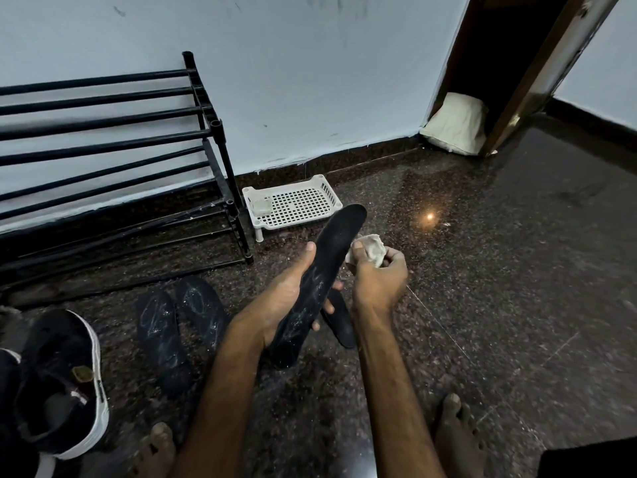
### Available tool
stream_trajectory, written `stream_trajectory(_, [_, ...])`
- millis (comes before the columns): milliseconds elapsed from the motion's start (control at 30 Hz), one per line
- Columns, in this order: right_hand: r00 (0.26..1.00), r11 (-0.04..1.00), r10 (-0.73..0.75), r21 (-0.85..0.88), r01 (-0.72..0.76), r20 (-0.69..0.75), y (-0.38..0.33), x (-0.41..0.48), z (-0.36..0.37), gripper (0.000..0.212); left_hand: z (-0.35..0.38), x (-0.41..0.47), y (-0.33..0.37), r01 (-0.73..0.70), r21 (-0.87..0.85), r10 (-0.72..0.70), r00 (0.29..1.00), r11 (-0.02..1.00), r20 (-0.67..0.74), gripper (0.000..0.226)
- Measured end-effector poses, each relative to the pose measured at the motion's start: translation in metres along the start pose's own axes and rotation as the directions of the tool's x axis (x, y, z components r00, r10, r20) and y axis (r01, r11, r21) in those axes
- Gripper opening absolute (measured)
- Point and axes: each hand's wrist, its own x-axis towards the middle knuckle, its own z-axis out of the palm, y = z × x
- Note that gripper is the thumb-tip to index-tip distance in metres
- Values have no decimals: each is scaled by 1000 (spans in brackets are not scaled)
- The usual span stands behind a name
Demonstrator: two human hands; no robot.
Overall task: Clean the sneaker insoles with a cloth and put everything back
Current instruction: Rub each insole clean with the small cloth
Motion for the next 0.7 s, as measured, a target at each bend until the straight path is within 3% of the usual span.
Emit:
stream_trajectory(200, [963,992,93,64,-112,252,3,1,-14,23,2,-1,-2,-23,75,24,999,997,-25,61])
stream_trajectory(367, [999,999,-33,-11,34,15,-2,8,-11,15,5,-2,-2,-41,127,44,999,991,-19,64])
stream_trajectory(500, [977,960,-210,-191,203,-19,-6,-6,-2,20,10,0,-4,-21,171,21,1000,985,6,68])
stream_trajectory(567, [973,951,-229,-220,219,-20,-6,-9,0,22,13,-1,-5,-5,181,2,1000,983,19,66])
stream_trajectory(633, [985,977,-171,-120,174,33,-13,-9,-2,18,14,-1,-7,-6,179,1,1000,984,27,68])
stream_trajectory(700, [990,993,-10,119,-7,141,-30,-7,-4,15,11,1,-9,-12,173,9,1000,985,17,73])
